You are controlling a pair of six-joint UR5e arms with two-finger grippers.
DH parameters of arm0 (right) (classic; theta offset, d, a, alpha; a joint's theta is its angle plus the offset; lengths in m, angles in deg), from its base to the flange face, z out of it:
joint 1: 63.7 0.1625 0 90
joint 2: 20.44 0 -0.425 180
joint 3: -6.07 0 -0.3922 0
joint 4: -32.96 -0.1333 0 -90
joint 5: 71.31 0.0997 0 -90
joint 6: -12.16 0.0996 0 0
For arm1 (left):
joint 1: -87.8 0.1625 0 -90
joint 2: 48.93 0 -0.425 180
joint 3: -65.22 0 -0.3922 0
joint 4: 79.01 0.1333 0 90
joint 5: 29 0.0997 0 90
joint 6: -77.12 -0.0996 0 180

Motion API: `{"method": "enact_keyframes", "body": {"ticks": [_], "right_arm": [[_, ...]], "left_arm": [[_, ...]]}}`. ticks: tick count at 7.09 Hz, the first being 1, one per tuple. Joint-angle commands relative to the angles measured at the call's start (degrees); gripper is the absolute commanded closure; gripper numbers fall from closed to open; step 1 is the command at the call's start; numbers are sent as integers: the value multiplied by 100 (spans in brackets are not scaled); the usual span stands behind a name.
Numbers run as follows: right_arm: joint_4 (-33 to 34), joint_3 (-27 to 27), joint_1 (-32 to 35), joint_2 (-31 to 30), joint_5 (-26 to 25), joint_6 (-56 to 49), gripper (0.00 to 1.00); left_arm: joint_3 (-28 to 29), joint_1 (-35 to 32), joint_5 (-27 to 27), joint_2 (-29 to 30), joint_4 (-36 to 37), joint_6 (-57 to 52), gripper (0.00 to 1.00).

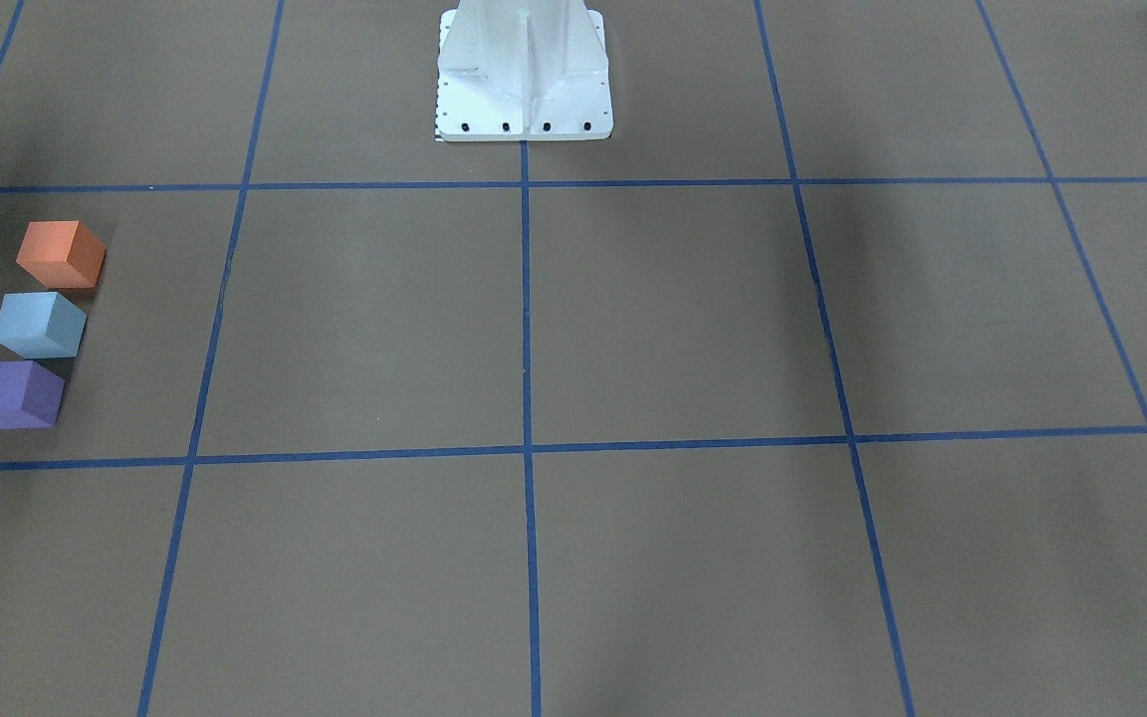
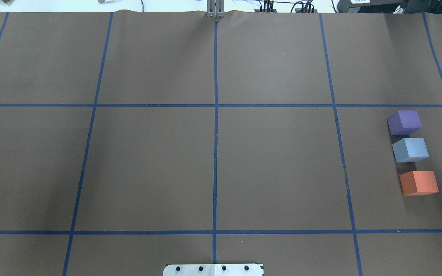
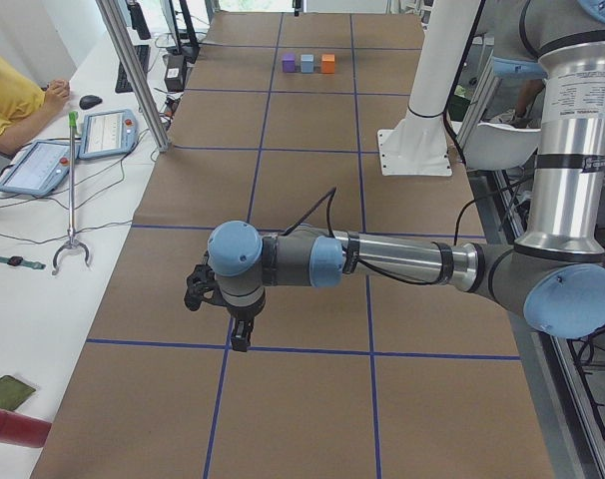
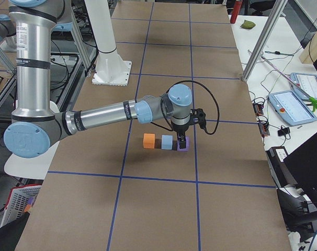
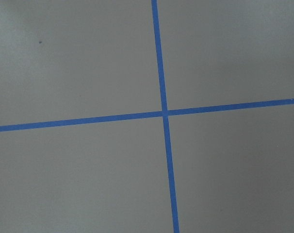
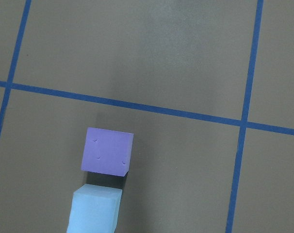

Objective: Place blue block between orange and purple blocks

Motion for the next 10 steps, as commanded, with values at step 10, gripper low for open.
{"method": "enact_keyframes", "body": {"ticks": [10], "right_arm": [[-19, -12, 215, -446, -166, 8, 0]], "left_arm": [[-697, 12, 671, -769, -24, 41, 0]]}}
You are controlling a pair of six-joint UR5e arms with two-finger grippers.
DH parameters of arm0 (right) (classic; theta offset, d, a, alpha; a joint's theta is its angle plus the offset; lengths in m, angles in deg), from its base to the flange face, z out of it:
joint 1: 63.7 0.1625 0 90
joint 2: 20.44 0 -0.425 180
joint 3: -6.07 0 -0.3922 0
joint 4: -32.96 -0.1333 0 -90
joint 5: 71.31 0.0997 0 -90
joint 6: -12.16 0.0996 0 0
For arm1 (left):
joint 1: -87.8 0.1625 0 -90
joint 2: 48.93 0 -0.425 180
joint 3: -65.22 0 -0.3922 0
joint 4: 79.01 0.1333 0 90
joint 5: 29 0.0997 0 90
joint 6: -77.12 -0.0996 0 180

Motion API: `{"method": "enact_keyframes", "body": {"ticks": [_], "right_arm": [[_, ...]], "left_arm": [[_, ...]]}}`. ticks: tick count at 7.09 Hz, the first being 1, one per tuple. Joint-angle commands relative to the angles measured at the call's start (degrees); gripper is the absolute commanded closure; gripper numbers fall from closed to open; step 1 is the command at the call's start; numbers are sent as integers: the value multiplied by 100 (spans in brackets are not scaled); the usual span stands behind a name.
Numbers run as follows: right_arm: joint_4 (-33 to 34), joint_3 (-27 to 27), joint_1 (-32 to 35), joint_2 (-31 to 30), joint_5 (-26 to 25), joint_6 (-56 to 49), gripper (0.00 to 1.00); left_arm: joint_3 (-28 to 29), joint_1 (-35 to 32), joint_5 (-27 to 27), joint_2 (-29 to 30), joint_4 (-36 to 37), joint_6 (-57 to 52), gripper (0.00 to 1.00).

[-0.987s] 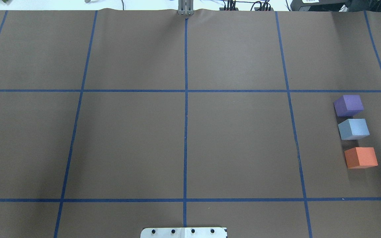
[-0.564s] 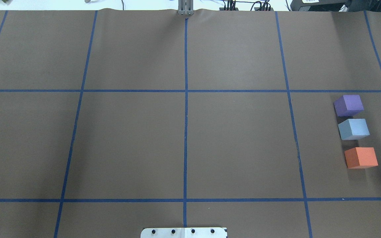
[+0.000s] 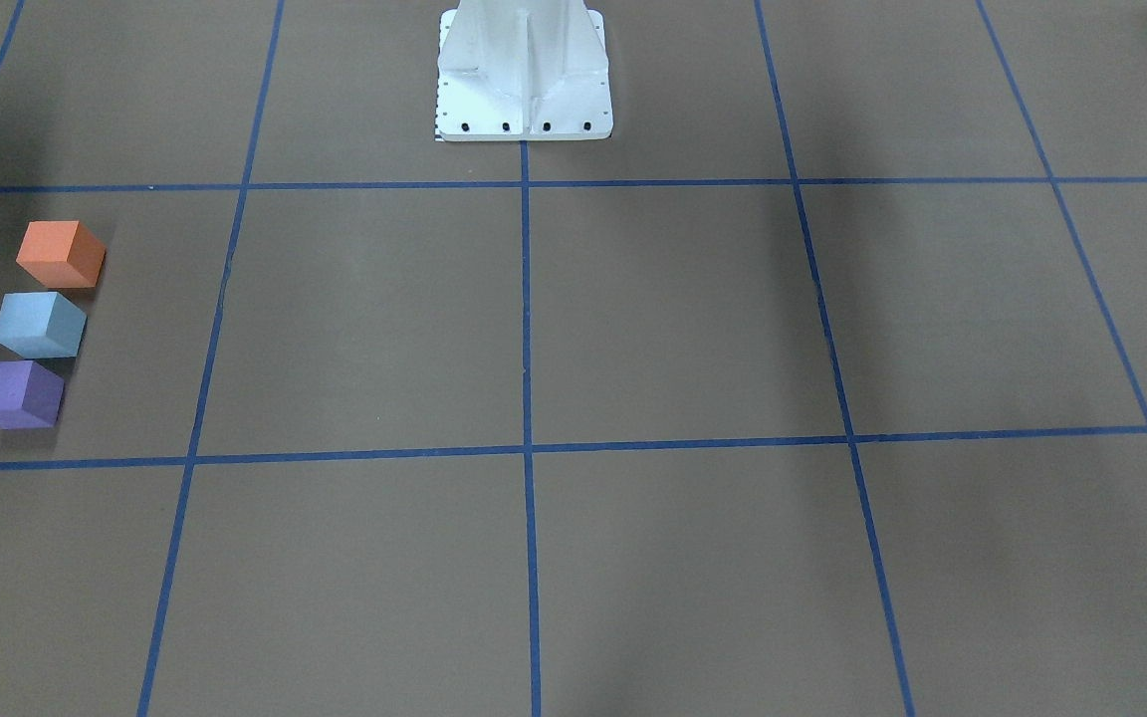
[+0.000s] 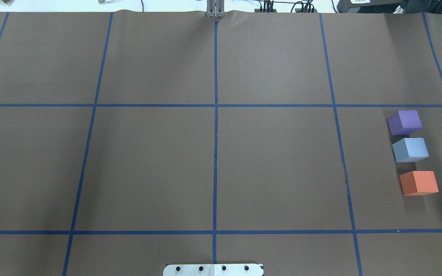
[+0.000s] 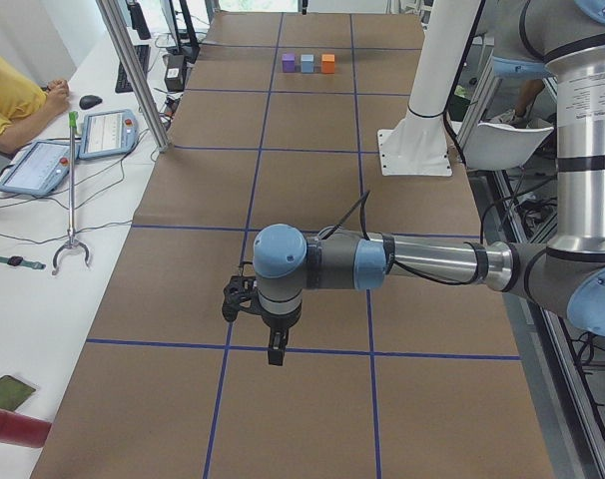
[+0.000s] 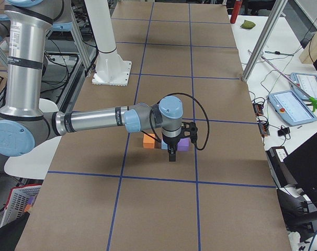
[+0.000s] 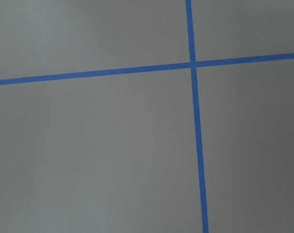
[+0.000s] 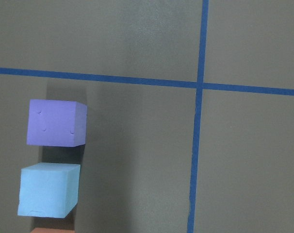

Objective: Place blue block between orange and purple blocks

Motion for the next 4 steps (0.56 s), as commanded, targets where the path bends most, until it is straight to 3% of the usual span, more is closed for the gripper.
{"method": "enact_keyframes", "body": {"ticks": [1, 4], "right_arm": [[-7, -15, 0, 61, -5, -8, 0], [-7, 20, -9, 96, 4, 10, 0]], "left_arm": [[-6, 0, -18, 38, -1, 5, 0], [-32, 0, -18, 38, -1, -4, 0]]}}
